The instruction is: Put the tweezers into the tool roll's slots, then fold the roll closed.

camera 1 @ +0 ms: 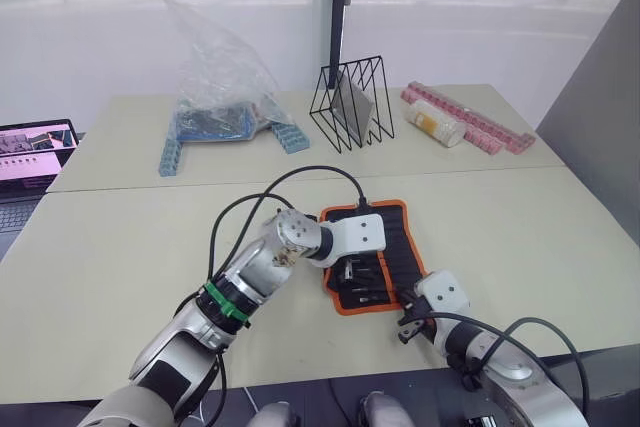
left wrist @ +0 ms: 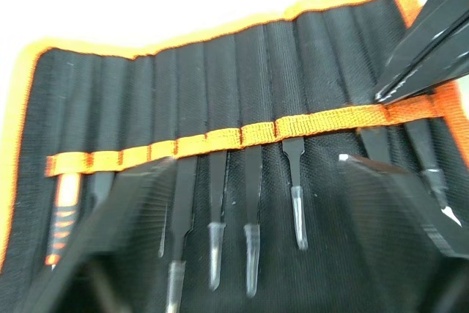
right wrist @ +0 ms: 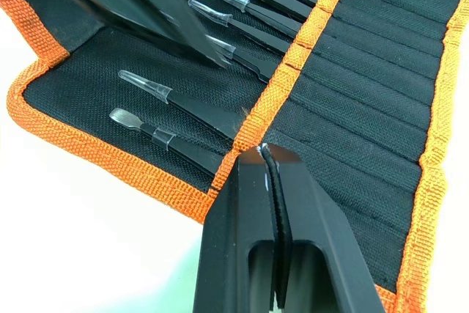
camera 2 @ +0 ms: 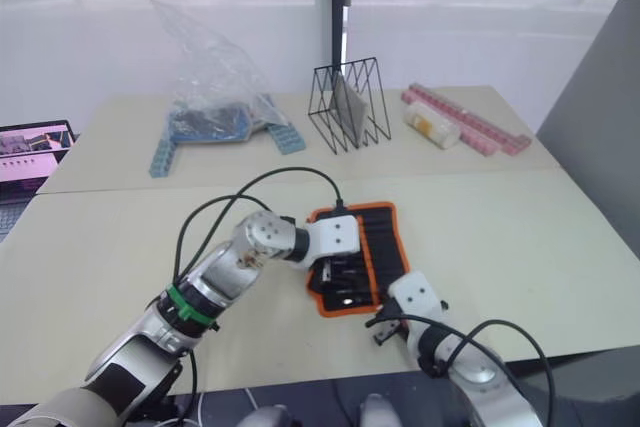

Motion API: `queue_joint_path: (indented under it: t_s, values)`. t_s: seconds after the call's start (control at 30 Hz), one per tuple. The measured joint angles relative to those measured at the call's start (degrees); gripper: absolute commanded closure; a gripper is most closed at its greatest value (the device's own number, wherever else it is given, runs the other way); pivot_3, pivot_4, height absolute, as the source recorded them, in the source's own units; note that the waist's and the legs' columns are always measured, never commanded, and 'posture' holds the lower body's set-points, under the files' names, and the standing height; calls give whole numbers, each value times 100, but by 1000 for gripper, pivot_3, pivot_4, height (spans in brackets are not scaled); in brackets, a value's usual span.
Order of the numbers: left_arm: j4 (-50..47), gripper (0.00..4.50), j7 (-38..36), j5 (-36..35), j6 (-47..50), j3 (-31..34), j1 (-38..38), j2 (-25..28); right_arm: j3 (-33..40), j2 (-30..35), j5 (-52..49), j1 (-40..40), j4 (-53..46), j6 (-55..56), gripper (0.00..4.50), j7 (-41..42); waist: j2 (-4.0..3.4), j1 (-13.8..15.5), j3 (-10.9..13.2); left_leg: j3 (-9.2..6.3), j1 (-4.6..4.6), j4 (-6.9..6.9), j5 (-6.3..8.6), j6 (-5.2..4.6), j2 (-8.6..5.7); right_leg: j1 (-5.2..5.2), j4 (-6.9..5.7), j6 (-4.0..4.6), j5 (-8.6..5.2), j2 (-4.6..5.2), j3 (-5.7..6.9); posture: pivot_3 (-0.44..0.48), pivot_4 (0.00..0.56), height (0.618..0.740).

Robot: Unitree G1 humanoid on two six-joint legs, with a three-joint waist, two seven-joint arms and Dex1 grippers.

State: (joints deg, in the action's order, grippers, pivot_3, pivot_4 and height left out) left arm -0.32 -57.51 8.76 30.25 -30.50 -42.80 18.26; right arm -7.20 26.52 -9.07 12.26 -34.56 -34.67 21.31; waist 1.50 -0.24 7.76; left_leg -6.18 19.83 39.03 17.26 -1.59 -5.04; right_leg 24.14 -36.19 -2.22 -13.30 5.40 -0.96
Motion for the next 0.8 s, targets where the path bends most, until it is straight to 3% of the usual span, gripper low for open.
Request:
queue_joint_path:
  t_s: [0.2, 0.4, 0.6, 0.8]
  values:
    - [-803, 31, -247, -498, 413, 554, 177, 557, -64, -34, -1, -176, 170, 28, 4500, 86, 0, -78, 0, 0, -14, -3, 3, -4, 12, -2, -3, 10, 6, -13, -4, 0, 150, 724]
    - [-1018, 31, 2, -989, 488, 1837, 995, 1324, -76, -17, -17, -287, 356, 180, 4500, 267, -1, -115, -1, 0, -37, -15, 4, -6, 23, -3, -5, 18, 11, -25, -14, 0, 150, 724]
    - [-1694, 31, 234, -1509, 471, 3255, 2930, 1951, 20, 64, -56, -387, 534, 297, 4500, 536, 0, -108, -1, 8, -51, -20, 16, -24, 24, -9, -2, 27, 16, -19, -20, 0, 150, 724]
    - [-2546, 31, 538, -1904, 387, 4533, 4769, 1996, 108, 232, -100, -525, 781, 404, 4500, 842, 5, -39, 0, 8, -59, -17, 19, -26, 38, -13, 16, 38, 24, -20, -7, 0, 150, 724]
